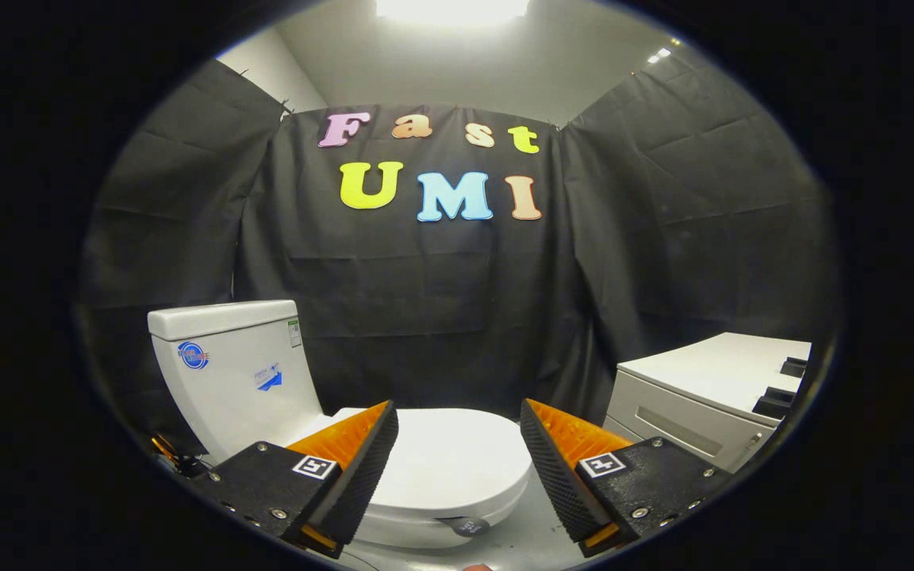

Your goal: Open the toilet lid.

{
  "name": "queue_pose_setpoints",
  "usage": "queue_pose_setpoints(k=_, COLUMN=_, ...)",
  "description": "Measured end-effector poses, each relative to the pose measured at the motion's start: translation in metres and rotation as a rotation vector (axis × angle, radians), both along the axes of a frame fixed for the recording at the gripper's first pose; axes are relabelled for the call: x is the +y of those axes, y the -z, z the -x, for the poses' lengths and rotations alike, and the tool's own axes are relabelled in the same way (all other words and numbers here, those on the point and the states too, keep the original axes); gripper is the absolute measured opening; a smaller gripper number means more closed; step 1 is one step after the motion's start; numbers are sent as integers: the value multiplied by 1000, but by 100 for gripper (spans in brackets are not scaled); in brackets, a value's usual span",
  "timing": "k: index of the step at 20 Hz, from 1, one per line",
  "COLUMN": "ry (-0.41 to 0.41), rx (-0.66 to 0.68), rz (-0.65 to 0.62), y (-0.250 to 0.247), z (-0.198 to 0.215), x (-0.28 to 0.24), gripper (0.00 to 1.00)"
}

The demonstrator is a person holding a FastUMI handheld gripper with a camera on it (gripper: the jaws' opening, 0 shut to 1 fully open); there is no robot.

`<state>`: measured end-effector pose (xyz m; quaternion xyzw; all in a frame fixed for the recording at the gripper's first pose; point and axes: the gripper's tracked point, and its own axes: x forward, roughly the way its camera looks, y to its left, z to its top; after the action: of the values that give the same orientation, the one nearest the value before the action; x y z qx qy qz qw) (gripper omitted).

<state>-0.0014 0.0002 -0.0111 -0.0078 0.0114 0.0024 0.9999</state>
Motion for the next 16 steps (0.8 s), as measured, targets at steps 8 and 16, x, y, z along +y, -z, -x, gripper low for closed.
queue_pose_setpoints(k=8, ry=6, rx=6, rz=-3, y=4, z=0, x=-2, gripper=95)
queue_pose_setpoints(k=16, ry=-6, rx=13, rz=-36, y=6, z=-1, x=-1, gripper=95)
